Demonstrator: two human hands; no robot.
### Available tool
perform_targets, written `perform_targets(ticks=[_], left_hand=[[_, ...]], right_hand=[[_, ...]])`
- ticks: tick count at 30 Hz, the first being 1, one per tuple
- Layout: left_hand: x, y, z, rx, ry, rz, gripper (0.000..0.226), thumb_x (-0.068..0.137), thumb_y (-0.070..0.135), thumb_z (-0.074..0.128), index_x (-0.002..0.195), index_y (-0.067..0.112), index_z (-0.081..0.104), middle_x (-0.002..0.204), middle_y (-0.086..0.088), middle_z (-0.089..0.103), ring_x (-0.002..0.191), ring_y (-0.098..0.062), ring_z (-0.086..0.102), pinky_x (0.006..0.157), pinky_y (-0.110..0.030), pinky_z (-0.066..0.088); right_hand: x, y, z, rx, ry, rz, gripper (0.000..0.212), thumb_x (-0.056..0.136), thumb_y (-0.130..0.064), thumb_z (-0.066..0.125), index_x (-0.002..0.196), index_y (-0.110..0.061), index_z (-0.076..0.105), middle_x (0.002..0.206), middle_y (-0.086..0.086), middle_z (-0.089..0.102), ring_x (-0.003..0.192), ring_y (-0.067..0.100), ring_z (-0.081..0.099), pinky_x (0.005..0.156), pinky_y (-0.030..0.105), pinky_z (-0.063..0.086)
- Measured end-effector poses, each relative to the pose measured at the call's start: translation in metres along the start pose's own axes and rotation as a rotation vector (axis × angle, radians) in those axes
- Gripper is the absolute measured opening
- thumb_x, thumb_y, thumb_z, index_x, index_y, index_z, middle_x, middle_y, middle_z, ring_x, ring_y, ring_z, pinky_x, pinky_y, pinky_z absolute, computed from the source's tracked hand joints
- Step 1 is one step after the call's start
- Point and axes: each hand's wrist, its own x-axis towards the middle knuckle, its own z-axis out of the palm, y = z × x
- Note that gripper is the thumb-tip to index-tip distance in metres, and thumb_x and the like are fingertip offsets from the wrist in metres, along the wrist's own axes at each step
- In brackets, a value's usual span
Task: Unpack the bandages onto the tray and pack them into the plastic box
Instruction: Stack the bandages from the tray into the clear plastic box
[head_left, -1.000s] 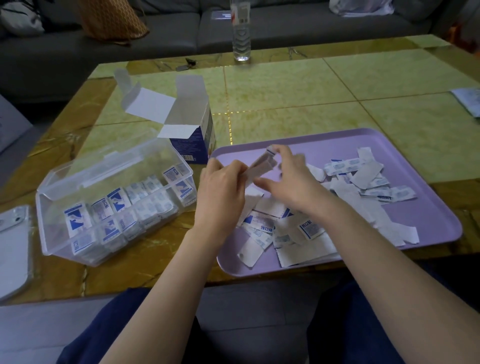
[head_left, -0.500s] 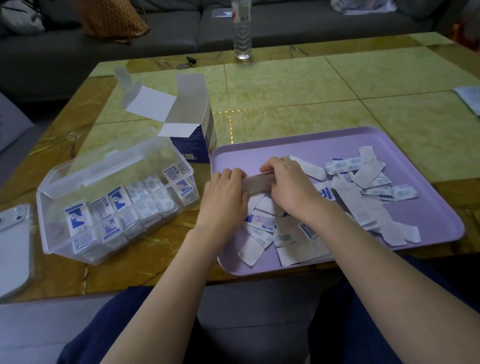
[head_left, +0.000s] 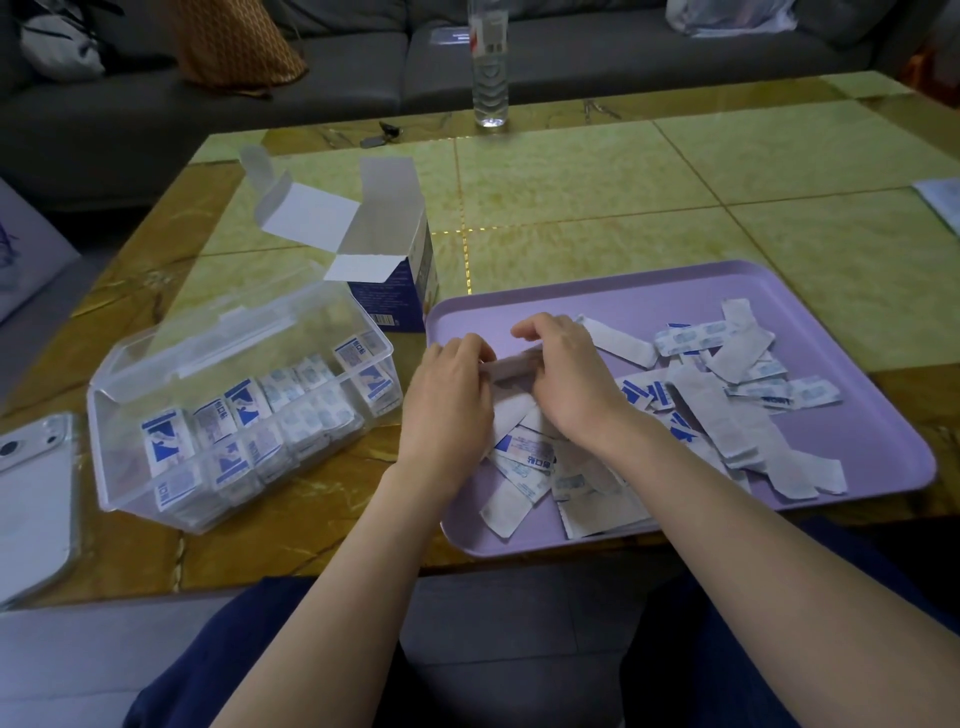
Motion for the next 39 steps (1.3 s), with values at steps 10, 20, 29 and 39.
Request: perform_targets(ticks=[10,20,29,39], left_hand=[[0.001,-0.006,0.014,0.331,-0.142,0.107,0.025,0.096,0.020,0.037,0.118,0.010,0.041,0.115,-0.009,0.040,0.100,-0.025,0.038,0.084,-0.031,0.031],[0.004,0.000,0.008,0.363,-0.086,0.025,0.033,0.084,0.009,0.048,0.114,0.013,0.036,0.113,-0.007,0.042,0.100,-0.024,0.040,0.083,-0.030,0.032],[0.002,0.000,0.013,0.370,-0.159,0.060,0.032,0.089,0.009,0.035,0.121,0.009,0.034,0.116,-0.009,0.038,0.102,-0.025,0.037,0.084,-0.031,0.028],[0.006,-0.005,0.010,0.252,-0.194,0.124,0.021,0.090,0.009,0.039,0.111,0.010,0.040,0.108,-0.007,0.040,0.097,-0.023,0.038,0.081,-0.030,0.030]], right_hand=[[-0.002,-0.001,0.015,0.063,-0.107,-0.016,0.054,0.087,0.008,0.040,0.138,-0.008,0.036,0.133,0.014,0.046,0.124,0.024,0.045,0.098,0.027,0.034],[0.010,0.004,0.006,0.046,0.128,-0.024,0.030,0.087,0.004,0.046,0.107,-0.010,0.065,0.107,0.009,0.066,0.102,0.024,0.057,0.087,0.034,0.046],[0.009,0.001,0.010,-0.010,0.015,-0.120,0.040,0.086,0.008,0.042,0.120,-0.002,0.060,0.124,0.013,0.059,0.121,0.026,0.050,0.103,0.036,0.038],[0.001,-0.002,0.000,-0.046,0.016,-0.149,0.028,0.081,-0.001,0.052,0.098,-0.013,0.071,0.096,0.008,0.071,0.090,0.025,0.063,0.079,0.039,0.050]])
